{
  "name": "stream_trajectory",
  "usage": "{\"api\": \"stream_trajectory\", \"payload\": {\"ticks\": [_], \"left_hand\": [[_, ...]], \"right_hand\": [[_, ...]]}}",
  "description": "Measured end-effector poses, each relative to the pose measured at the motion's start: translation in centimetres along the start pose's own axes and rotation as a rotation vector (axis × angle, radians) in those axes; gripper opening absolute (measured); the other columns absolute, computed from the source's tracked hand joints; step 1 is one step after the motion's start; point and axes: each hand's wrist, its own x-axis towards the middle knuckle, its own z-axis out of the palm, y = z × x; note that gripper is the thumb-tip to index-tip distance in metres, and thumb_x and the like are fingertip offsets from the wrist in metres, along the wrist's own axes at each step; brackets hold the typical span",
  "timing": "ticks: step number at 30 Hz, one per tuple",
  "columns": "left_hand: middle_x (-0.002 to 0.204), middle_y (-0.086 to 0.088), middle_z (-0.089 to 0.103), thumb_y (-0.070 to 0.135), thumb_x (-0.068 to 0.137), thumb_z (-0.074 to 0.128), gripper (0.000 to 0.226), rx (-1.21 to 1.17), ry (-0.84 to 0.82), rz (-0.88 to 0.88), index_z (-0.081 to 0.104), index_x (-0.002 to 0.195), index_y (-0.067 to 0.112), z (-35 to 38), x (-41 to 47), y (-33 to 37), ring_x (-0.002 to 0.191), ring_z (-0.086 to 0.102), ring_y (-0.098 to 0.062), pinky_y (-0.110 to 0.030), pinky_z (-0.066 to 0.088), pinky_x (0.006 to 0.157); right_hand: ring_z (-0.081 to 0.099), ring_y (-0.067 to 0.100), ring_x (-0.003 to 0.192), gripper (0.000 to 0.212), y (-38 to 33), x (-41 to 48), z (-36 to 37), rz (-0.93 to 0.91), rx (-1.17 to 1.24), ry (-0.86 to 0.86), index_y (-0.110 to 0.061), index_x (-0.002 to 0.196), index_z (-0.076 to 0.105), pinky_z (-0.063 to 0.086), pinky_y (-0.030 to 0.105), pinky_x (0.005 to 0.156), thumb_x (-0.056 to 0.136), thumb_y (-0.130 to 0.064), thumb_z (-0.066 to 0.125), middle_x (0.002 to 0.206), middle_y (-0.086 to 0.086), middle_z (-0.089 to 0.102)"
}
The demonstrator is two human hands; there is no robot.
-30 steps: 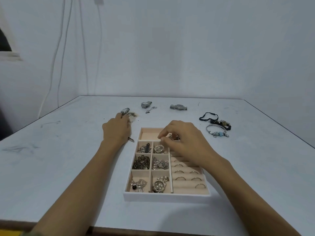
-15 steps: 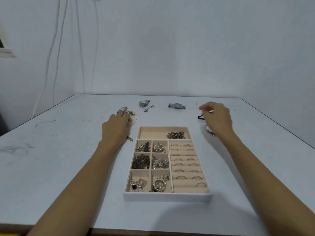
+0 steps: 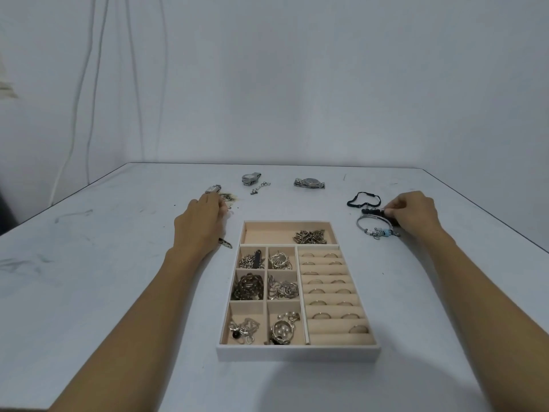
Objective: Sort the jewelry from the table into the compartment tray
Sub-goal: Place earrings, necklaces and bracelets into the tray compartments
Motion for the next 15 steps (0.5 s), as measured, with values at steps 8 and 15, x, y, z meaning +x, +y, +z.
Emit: {"api": "stream_trajectory", "payload": {"ticks": [8, 15], "left_hand": [[0.103, -0.001, 0.061, 0.035, 0.097, 0.048, 0.018, -0.045, -0.006, -0.019, 0.050, 0.097, 0.016, -0.03, -0.05, -0.15, 0.098, 0.053, -0.026, -0.040, 0.045, 0.074], [0.102, 0.001, 0.062, 0.034, 0.097, 0.047, 0.017, -0.052, -0.014, -0.013, 0.051, 0.092, 0.018, 0.16, 0.12, -0.28, 0.097, 0.054, -0.024, -0.040, 0.046, 0.072]], "right_hand": [[0.060, 0.031, 0.104, 0.021, 0.58, 0.36, 0.10, -0.014, 0.089, 0.016, -0.014, 0.103, 0.070, 0.047, 0.039, 0.094, 0.093, -0.007, 0.053, 0.103, 0.015, 0.068], [0.057, 0.026, 0.087, 0.017, 0.09, 0.40, 0.03, -0.045, -0.030, -0.037, -0.013, 0.090, 0.074, 0.043, 0.029, 0.076, 0.088, -0.004, 0.060, 0.098, 0.017, 0.066]]}}
